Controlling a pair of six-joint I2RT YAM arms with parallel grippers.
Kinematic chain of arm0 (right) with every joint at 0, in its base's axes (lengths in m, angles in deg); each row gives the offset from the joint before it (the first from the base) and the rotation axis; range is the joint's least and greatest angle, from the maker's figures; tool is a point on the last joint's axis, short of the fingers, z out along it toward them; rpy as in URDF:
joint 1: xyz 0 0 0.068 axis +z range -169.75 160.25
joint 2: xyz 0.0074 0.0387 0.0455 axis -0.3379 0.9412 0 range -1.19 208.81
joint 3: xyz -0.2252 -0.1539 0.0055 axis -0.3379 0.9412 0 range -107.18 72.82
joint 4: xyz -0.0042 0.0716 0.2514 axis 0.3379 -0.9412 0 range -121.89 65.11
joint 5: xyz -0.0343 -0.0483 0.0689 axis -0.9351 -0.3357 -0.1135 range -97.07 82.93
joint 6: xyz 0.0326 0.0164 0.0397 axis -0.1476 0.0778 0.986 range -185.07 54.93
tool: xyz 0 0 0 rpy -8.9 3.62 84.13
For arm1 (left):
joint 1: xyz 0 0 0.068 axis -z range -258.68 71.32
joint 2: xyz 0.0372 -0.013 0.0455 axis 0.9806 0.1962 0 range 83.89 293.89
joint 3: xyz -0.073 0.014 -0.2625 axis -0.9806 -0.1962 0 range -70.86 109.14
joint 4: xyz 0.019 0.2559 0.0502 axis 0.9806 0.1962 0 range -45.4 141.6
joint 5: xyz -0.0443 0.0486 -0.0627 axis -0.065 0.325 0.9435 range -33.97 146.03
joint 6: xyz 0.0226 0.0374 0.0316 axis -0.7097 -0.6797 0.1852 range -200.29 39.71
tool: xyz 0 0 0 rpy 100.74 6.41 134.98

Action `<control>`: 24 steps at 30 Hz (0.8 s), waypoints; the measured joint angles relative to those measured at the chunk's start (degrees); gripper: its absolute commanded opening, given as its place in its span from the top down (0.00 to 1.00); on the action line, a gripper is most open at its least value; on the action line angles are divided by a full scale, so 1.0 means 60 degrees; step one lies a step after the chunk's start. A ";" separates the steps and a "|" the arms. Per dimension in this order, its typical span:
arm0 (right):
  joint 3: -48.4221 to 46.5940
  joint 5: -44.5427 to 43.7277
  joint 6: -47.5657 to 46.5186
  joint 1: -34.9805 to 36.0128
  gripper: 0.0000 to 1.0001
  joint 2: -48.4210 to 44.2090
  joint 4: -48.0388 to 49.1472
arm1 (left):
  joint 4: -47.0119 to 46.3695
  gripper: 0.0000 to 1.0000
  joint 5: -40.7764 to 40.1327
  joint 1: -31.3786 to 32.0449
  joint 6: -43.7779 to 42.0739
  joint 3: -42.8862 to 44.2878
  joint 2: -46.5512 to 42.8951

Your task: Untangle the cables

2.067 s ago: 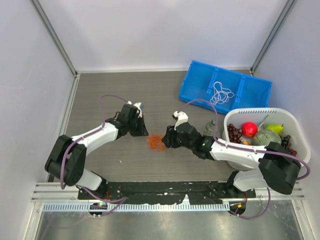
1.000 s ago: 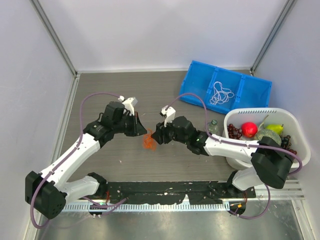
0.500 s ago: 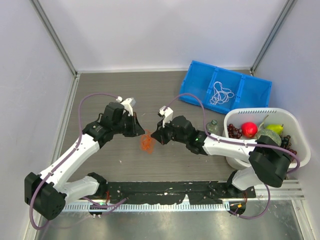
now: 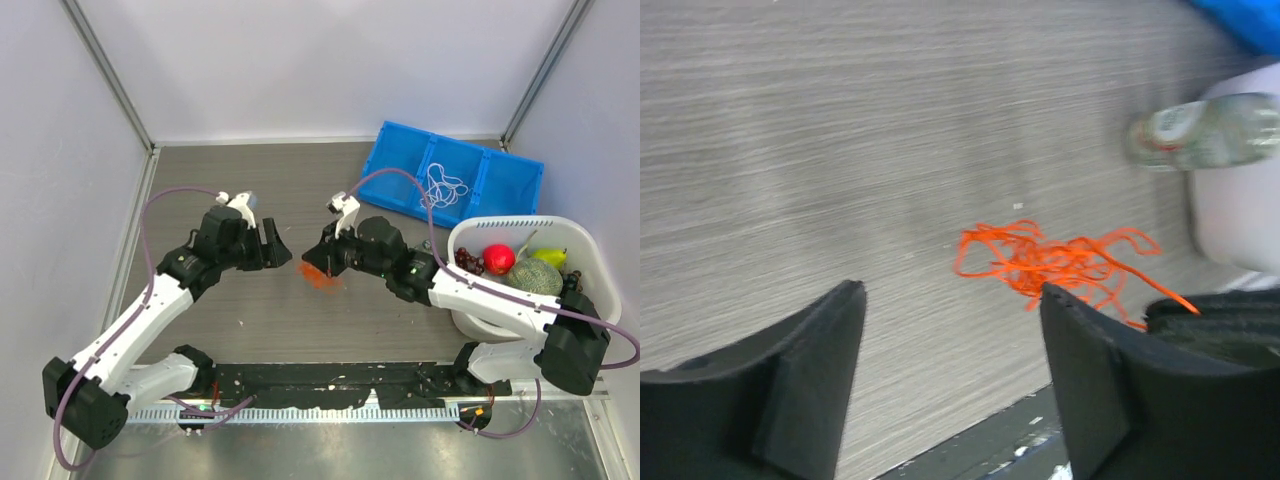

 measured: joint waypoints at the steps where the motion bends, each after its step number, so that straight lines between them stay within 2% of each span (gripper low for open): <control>1: -0.0237 0.0000 0.0029 0.0000 0.99 0.0000 -0.0175 | -0.0142 0.10 0.0175 0.0000 0.0073 -0.0011 -0.0204; 2: -0.0579 0.0000 0.0051 0.0000 0.99 0.0000 -0.0401 | -0.0339 0.01 0.0368 -0.0004 0.0142 -0.0051 -0.0397; 6: -0.1384 0.0193 0.0113 0.0000 0.99 0.0004 -0.0692 | -0.1446 0.00 0.1235 -0.0007 0.0437 -0.0317 -0.1009; 10: -0.1665 0.0444 0.0251 0.0000 0.99 -0.0007 -0.0823 | -0.2018 0.00 0.1763 -0.0058 0.0747 -0.0419 -0.0517; 20: -0.1825 0.1038 0.0882 -0.0131 0.99 -0.0004 -0.0874 | -0.2860 0.00 0.1956 -0.0095 0.1446 -0.0685 0.0430; 24: -0.2605 0.1045 0.0925 -0.0135 0.99 0.0051 -0.1344 | -0.3461 0.00 0.1657 -0.0087 0.1443 -0.1042 0.1045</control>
